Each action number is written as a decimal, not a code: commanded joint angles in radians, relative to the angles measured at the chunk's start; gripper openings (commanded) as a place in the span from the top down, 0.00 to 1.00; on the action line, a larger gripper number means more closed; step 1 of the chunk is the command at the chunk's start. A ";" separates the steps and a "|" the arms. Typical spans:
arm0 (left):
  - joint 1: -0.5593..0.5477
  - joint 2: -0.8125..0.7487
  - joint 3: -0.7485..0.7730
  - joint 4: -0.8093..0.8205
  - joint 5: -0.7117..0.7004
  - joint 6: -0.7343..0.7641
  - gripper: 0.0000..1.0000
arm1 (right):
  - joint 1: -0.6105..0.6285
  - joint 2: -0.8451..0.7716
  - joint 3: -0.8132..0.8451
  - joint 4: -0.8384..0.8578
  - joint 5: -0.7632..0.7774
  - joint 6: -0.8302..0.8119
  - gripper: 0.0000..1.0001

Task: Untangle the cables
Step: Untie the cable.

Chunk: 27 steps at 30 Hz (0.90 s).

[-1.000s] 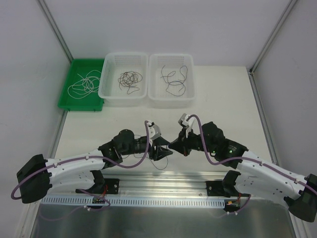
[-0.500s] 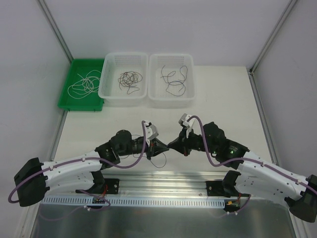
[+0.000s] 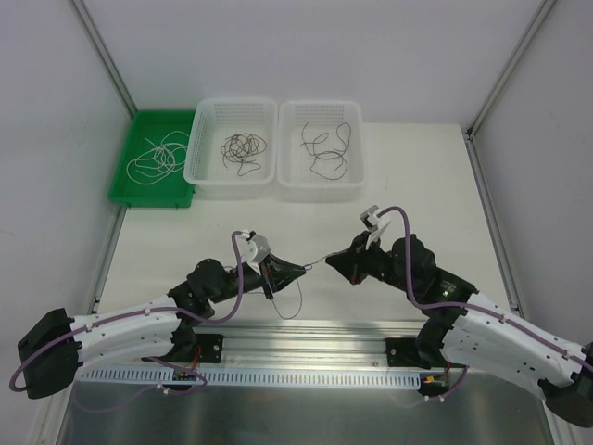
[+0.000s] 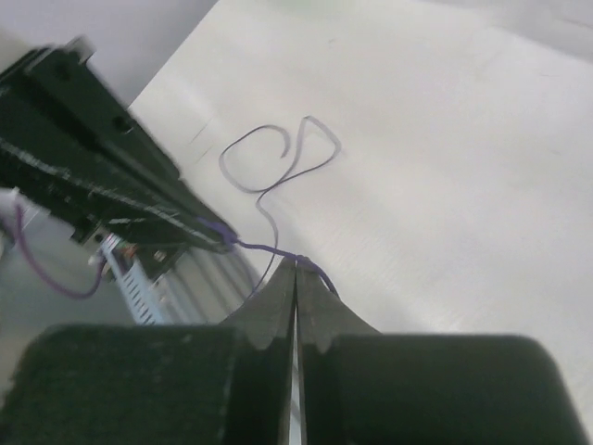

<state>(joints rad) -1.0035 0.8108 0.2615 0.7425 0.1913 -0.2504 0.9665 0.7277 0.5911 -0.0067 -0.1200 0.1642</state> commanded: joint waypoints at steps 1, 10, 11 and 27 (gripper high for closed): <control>0.016 -0.016 -0.048 0.116 -0.041 -0.032 1.00 | -0.023 -0.060 -0.005 -0.047 0.238 0.101 0.99; 0.014 0.008 -0.114 0.209 -0.056 -0.093 1.00 | -0.026 -0.044 0.093 -0.133 0.217 0.020 0.99; 0.016 0.005 -0.107 0.201 -0.062 -0.095 1.00 | -0.023 0.007 0.110 -0.151 0.167 -0.003 0.99; 0.014 0.047 -0.021 0.014 -0.228 -0.158 1.00 | 0.172 0.104 0.254 -0.253 0.238 -0.112 0.80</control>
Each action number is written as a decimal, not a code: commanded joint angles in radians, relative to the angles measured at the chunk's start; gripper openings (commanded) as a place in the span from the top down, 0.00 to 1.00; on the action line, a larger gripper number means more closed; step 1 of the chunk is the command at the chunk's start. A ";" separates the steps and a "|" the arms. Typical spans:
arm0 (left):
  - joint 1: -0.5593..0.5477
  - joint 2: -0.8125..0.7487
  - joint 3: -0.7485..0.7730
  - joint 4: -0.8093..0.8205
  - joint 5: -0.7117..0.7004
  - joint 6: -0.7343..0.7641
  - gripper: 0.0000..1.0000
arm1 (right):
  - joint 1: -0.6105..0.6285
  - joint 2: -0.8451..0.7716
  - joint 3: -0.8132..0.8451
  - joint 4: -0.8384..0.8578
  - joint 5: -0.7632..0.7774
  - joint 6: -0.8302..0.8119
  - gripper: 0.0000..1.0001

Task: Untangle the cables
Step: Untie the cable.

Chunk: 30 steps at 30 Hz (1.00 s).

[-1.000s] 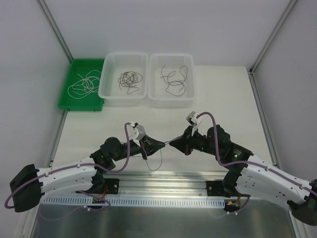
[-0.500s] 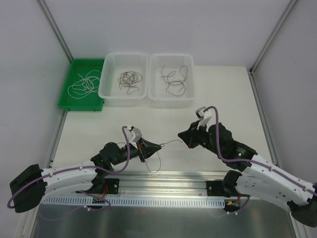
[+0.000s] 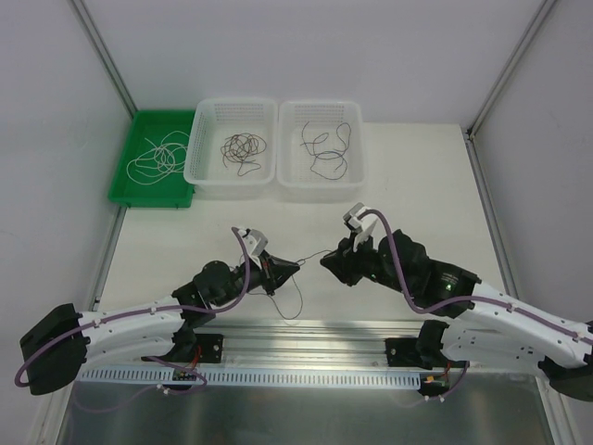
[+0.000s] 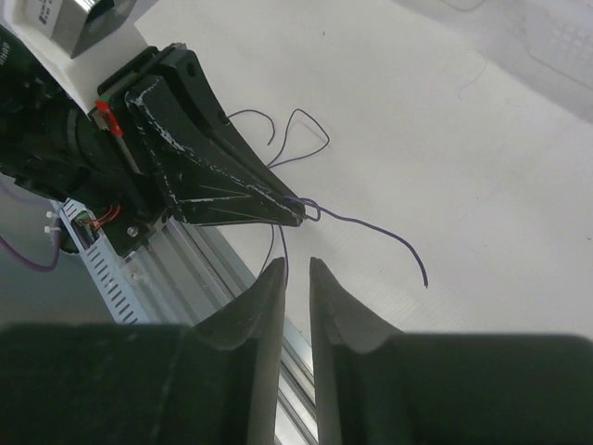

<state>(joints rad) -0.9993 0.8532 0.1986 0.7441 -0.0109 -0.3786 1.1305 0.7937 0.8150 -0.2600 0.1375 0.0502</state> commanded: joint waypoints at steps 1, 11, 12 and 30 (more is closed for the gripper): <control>0.010 0.003 0.048 0.012 -0.023 -0.031 1.00 | 0.009 0.057 0.021 0.014 -0.013 0.014 0.80; 0.010 -0.054 0.006 0.107 -0.027 -0.060 1.00 | 0.000 0.088 -0.178 0.410 0.013 0.187 0.81; 0.010 -0.057 -0.004 0.124 -0.026 -0.066 1.00 | -0.005 0.087 -0.194 0.438 0.008 0.195 0.81; 0.010 -0.045 -0.022 0.205 -0.004 -0.094 1.00 | -0.031 0.099 -0.286 0.699 -0.050 0.218 0.71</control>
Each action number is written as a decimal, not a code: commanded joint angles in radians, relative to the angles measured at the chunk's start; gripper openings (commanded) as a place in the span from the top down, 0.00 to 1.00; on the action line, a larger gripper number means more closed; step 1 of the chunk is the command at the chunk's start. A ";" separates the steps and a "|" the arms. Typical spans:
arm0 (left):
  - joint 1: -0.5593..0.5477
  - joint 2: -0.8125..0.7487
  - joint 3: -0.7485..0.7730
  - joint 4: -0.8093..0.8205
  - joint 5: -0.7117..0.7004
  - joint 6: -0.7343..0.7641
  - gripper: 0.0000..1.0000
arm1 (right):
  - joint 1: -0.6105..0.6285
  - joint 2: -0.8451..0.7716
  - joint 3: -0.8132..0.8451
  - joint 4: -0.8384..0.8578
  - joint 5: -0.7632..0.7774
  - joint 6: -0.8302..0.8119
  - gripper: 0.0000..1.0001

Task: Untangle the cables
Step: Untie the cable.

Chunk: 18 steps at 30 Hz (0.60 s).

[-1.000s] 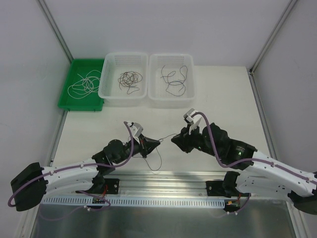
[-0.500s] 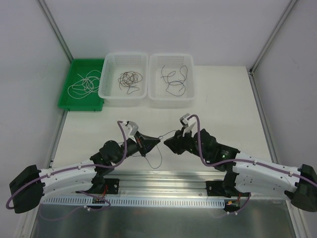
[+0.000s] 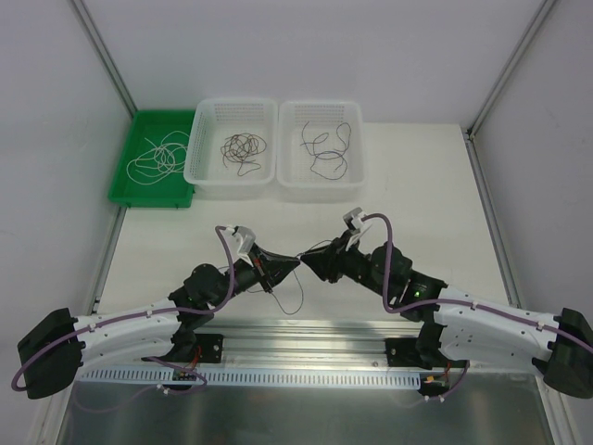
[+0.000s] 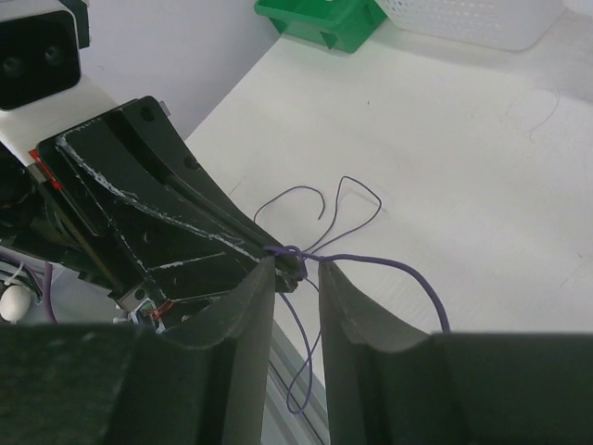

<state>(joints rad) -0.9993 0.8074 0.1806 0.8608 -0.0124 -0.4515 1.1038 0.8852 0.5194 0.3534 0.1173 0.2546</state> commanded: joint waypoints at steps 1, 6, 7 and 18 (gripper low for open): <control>0.010 0.003 -0.006 0.093 -0.001 -0.023 1.00 | -0.004 0.011 0.010 0.088 -0.033 0.011 0.72; 0.010 -0.008 -0.019 0.130 -0.001 -0.032 1.00 | -0.005 0.023 0.013 0.091 -0.053 0.008 0.83; 0.010 -0.011 -0.024 0.136 -0.007 -0.033 1.00 | -0.005 0.024 0.013 0.091 -0.056 0.006 0.85; 0.010 -0.042 -0.020 0.029 0.058 0.026 0.62 | -0.007 -0.020 0.073 -0.088 -0.051 -0.113 0.99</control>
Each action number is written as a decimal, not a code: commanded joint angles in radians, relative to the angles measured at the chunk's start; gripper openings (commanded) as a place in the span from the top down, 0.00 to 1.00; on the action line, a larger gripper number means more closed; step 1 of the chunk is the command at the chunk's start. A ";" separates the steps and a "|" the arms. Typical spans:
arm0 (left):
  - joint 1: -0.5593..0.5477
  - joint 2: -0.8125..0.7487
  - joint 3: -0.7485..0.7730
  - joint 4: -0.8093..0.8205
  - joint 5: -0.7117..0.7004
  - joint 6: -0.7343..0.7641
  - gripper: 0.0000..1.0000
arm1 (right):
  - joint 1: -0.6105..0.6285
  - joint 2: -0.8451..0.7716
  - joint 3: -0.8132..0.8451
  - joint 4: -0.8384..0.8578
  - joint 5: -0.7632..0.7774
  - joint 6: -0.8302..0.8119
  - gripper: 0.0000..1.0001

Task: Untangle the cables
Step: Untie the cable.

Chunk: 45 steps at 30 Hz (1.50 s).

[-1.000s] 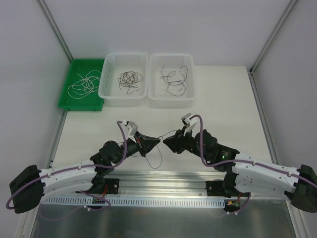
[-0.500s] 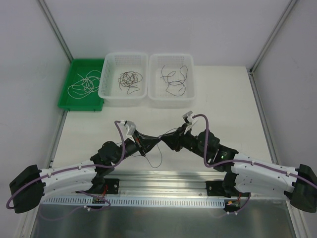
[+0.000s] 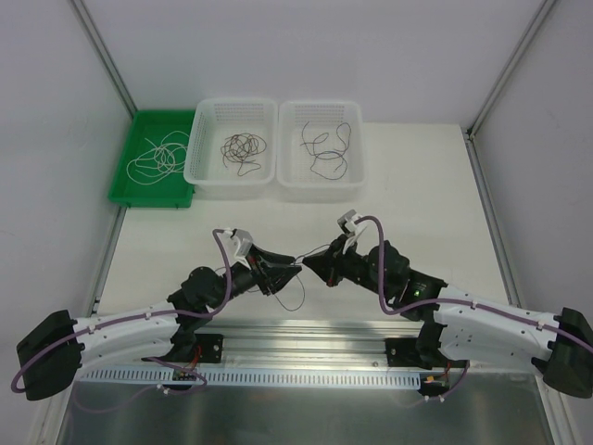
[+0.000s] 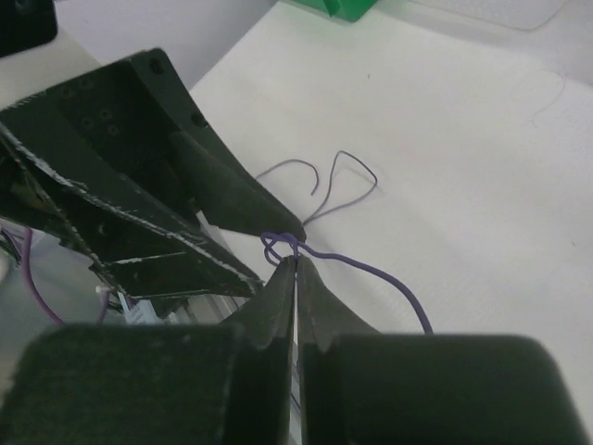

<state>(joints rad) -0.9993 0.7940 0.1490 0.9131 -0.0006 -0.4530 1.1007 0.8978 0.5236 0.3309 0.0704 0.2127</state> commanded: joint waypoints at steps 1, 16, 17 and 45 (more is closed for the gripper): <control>0.010 -0.041 0.024 -0.063 0.062 0.049 0.57 | -0.004 -0.036 0.081 -0.096 -0.004 -0.088 0.99; 0.010 -0.029 0.323 -0.642 0.157 0.425 0.40 | 0.001 0.046 0.276 -0.441 -0.107 -0.262 0.99; 0.010 -0.015 0.334 -0.642 0.154 0.431 0.40 | 0.002 0.047 0.279 -0.441 -0.113 -0.263 0.99; 0.010 -0.072 0.181 -0.458 0.211 0.246 0.99 | -0.113 -0.086 0.168 -0.437 0.132 -0.030 0.99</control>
<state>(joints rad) -0.9993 0.7288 0.3717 0.3897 0.1761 -0.1371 1.0180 0.8482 0.7097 -0.1108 0.0696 0.0956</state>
